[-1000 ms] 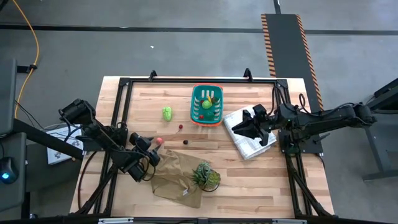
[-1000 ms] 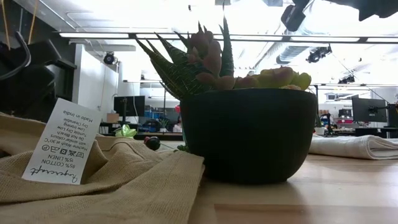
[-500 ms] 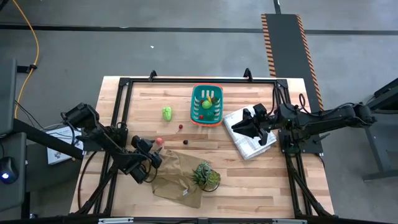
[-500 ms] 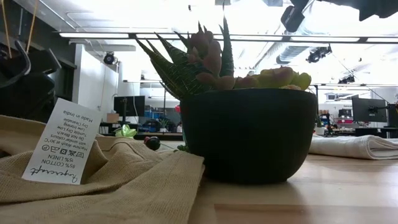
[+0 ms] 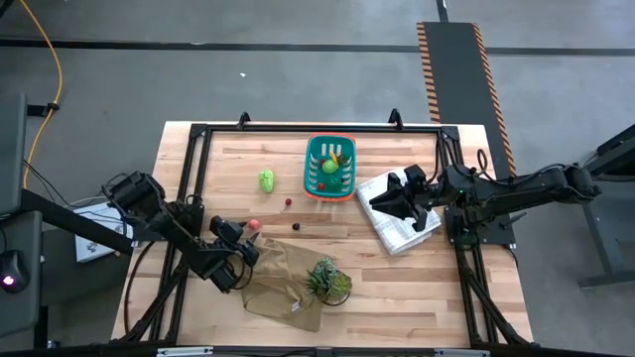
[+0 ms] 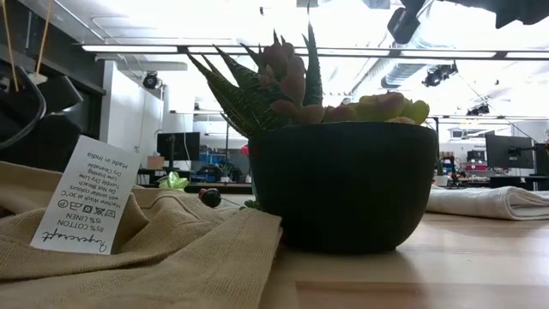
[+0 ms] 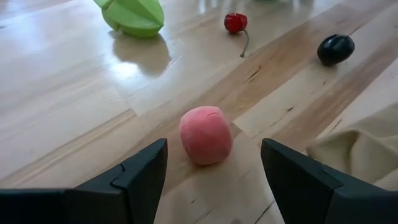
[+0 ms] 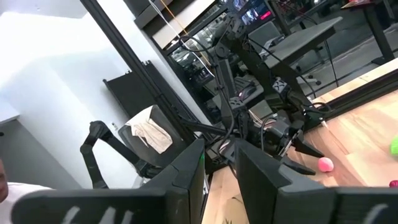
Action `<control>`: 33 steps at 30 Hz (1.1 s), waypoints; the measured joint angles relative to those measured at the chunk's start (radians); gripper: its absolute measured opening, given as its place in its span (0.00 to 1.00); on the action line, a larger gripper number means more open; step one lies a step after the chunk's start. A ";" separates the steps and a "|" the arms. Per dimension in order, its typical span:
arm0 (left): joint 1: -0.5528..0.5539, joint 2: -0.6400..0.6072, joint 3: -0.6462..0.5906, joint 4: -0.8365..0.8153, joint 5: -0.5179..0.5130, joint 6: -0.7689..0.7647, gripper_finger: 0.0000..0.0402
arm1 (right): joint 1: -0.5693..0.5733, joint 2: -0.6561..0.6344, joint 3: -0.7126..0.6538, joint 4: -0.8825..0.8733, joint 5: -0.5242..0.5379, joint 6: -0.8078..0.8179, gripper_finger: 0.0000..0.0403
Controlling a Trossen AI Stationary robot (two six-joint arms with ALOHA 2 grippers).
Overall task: Pick and placing Produce into tupperware
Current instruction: Put the pink peach into the green basket
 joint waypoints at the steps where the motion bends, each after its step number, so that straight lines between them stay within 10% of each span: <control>1: 0.000 0.003 0.000 0.002 -0.002 -0.001 0.62 | 0.000 0.000 0.000 0.000 0.000 0.000 0.20; 33: 0.001 0.092 0.000 0.002 -0.098 -0.128 0.62 | 0.000 0.000 0.000 0.000 0.016 -0.003 0.20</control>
